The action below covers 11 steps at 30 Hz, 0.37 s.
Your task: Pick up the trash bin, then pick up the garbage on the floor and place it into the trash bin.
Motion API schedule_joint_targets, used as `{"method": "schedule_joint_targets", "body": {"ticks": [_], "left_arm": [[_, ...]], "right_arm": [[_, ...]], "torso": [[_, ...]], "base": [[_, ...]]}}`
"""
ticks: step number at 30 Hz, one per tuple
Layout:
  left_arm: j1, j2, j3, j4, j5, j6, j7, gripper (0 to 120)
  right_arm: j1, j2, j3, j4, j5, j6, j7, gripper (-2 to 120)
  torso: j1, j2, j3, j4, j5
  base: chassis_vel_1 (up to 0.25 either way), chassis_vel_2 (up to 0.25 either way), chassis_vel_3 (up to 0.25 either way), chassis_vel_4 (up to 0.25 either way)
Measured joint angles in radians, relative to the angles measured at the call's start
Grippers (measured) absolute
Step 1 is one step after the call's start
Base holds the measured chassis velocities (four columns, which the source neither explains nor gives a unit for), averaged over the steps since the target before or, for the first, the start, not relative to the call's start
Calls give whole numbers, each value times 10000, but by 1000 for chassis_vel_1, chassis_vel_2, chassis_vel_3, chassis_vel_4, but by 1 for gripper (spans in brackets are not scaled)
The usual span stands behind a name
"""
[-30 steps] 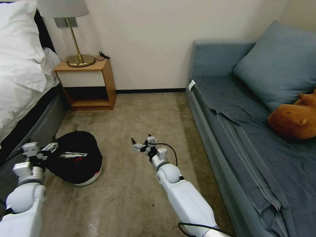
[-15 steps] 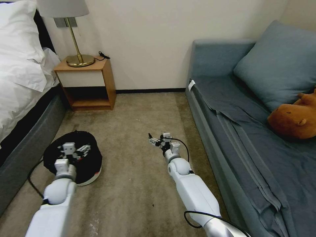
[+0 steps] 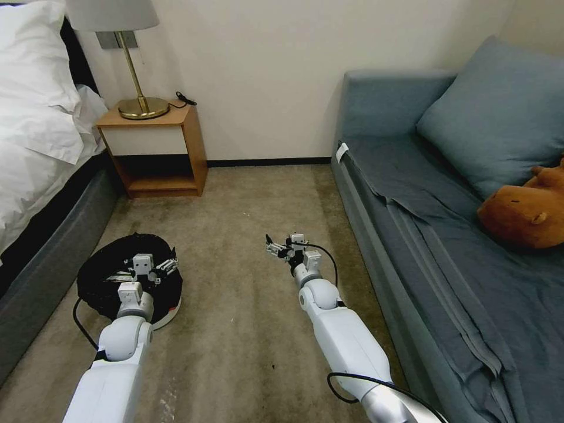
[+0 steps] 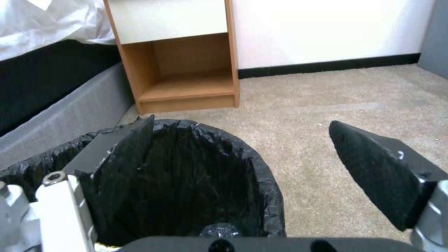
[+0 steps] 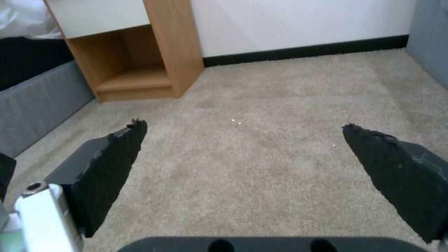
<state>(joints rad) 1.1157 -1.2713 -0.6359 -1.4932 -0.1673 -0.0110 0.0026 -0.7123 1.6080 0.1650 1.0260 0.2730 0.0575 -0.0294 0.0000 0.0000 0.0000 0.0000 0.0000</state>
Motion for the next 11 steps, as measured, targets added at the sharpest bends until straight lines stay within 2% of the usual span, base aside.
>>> {"method": "schedule_joint_targets", "body": {"ticks": [11], "left_arm": [[6,7,-13,0,-16,11,-2,100]], "right_arm": [[-6,0,-8,14,-2,9,-1,100]], "torso": [[0,0,0,0,0]], "base": [[0,0,0,0]]}}
